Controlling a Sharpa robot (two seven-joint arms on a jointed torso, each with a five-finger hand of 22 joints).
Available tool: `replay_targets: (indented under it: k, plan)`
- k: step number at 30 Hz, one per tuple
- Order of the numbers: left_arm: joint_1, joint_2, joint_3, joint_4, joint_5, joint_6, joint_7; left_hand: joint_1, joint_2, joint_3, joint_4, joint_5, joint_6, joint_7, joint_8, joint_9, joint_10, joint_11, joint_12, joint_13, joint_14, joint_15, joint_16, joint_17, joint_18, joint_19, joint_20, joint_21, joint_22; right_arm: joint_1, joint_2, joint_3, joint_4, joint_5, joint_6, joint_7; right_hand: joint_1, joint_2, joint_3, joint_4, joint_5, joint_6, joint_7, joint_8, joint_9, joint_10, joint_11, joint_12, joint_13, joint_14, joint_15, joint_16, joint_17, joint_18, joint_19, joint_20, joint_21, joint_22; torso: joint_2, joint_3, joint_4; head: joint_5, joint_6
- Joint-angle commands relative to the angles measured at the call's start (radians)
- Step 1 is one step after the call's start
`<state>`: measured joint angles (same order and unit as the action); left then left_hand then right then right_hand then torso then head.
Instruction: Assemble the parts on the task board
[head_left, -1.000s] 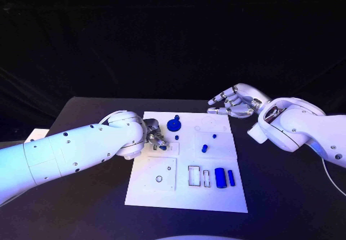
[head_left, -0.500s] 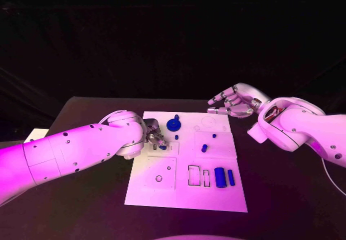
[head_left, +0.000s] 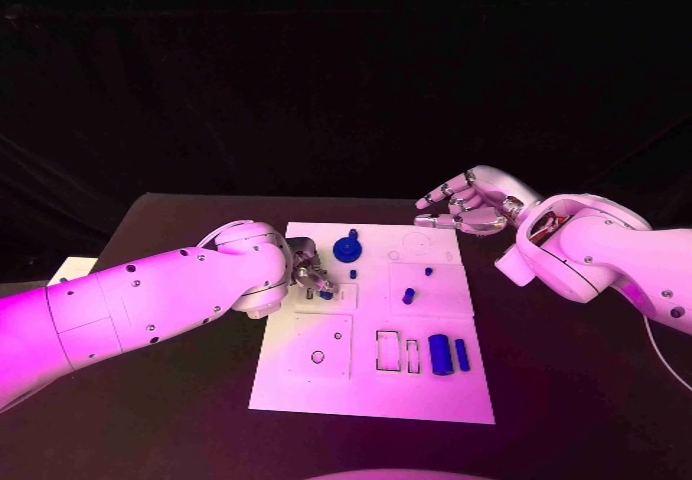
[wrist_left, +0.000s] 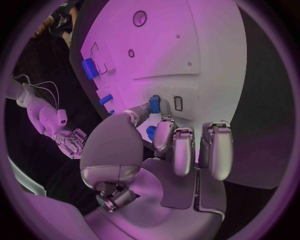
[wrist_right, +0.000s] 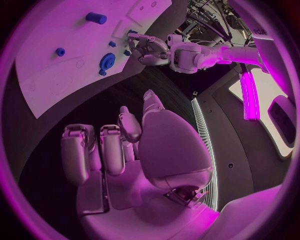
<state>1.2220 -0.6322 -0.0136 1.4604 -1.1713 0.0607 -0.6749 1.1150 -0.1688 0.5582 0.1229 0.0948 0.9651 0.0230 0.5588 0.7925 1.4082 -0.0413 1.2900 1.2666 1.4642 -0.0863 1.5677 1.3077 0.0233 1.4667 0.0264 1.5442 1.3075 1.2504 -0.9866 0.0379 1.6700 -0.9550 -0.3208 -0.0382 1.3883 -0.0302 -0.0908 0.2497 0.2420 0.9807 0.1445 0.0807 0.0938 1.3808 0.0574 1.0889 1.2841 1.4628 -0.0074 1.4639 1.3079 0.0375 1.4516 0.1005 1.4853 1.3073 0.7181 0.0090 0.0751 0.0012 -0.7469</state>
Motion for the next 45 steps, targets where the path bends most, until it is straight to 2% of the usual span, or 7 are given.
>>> replay_targets:
  k: [1,16,21,26,40,45]
  plan:
    - [-0.004,0.002,-0.003,-0.001,0.0,0.023,-0.017,-0.013,-0.002,-0.008,0.0,0.0,0.007,0.001,0.001,-0.001,0.008,-0.001,0.005,0.001,0.107,-0.008,0.003,0.263,-0.015,0.086,-0.007,0.006,0.231,-0.001,0.0,0.0,0.003,-0.008,0.009,0.006,-0.002,0.006,-0.005,0.0,0.005,0.008,0.0,0.0,0.001,-0.007,0.0,-0.006,-0.001,0.069,-0.006,-0.005,0.09,0.003,-0.007,-0.002,-0.005,0.109,0.0,0.0002,-0.0001,-0.001,0.0]
    - [-0.004,0.005,-0.003,-0.008,0.003,0.031,-0.03,-0.047,-0.001,-0.055,0.029,0.001,0.022,-0.003,0.007,0.008,0.014,-0.005,0.011,0.008,0.107,-0.011,0.003,0.263,-0.018,0.093,-0.01,0.014,0.244,-0.001,-0.004,0.0,0.01,-0.008,0.001,0.012,-0.003,0.006,-0.006,0.0,0.006,0.008,0.0,-0.001,0.001,-0.008,0.0,-0.01,-0.003,0.069,-0.006,-0.005,0.089,0.003,-0.008,-0.002,-0.005,0.108,0.0,0.0002,0.0003,-0.003,0.001]
    - [-0.004,0.007,-0.003,-0.011,0.006,0.035,-0.035,-0.081,0.0,-0.109,0.058,-0.002,0.03,-0.004,0.019,0.019,0.018,-0.006,0.016,0.013,0.107,-0.012,0.003,0.263,-0.022,0.101,-0.011,0.023,0.257,-0.001,-0.005,0.0,0.013,-0.008,-0.001,0.011,-0.003,0.006,-0.006,0.0,0.006,0.008,0.0,-0.001,0.001,-0.008,0.0,-0.008,-0.002,0.069,-0.006,-0.005,0.089,0.003,-0.009,-0.002,-0.006,0.107,0.0,0.0004,-0.0002,-0.002,0.002]
    - [-0.004,0.008,-0.003,-0.014,0.007,0.039,-0.037,-0.092,0.012,-0.157,0.073,-0.001,0.029,-0.006,0.027,0.03,0.02,-0.007,0.019,0.016,0.107,-0.014,0.003,0.263,-0.023,0.103,-0.013,0.025,0.261,-0.001,-0.007,0.0,0.015,-0.008,-0.001,0.01,-0.003,0.006,-0.006,0.0,0.006,0.008,0.0,-0.001,0.001,-0.008,0.0,-0.008,-0.002,0.069,-0.006,-0.005,0.089,0.003,-0.009,-0.002,-0.006,0.107,0.0,0.0002,0.0004,-0.004,0.002]
    - [-0.004,0.01,-0.003,-0.022,0.014,0.034,-0.039,-0.099,0.033,-0.201,0.094,0.0,0.029,-0.009,0.035,0.04,0.023,-0.009,0.022,0.02,0.107,-0.016,0.003,0.263,-0.023,0.104,-0.015,0.027,0.263,-0.001,-0.008,0.0,0.017,-0.008,0.0,0.01,-0.003,0.006,-0.006,0.0,0.006,0.008,0.0,-0.001,0.001,-0.008,0.0,-0.009,-0.003,0.069,-0.006,-0.005,0.089,0.004,-0.01,-0.002,-0.007,0.106,0.0,-0.0002,0.0009,-0.004,0.001]
    - [-0.004,0.013,-0.003,-0.025,0.02,0.03,-0.039,-0.103,0.052,-0.213,0.107,0.002,0.029,-0.01,0.038,0.043,0.025,-0.01,0.024,0.023,0.107,-0.016,0.003,0.263,-0.023,0.104,-0.016,0.027,0.263,-0.001,-0.009,0.0,0.018,-0.009,0.0,0.01,-0.003,0.006,-0.006,0.0,0.006,0.008,0.0,-0.001,0.001,-0.008,0.0,-0.009,-0.003,0.069,-0.006,-0.005,0.089,0.004,-0.01,-0.002,-0.007,0.106,0.0,-0.0002,0.0007,-0.004,0.003]
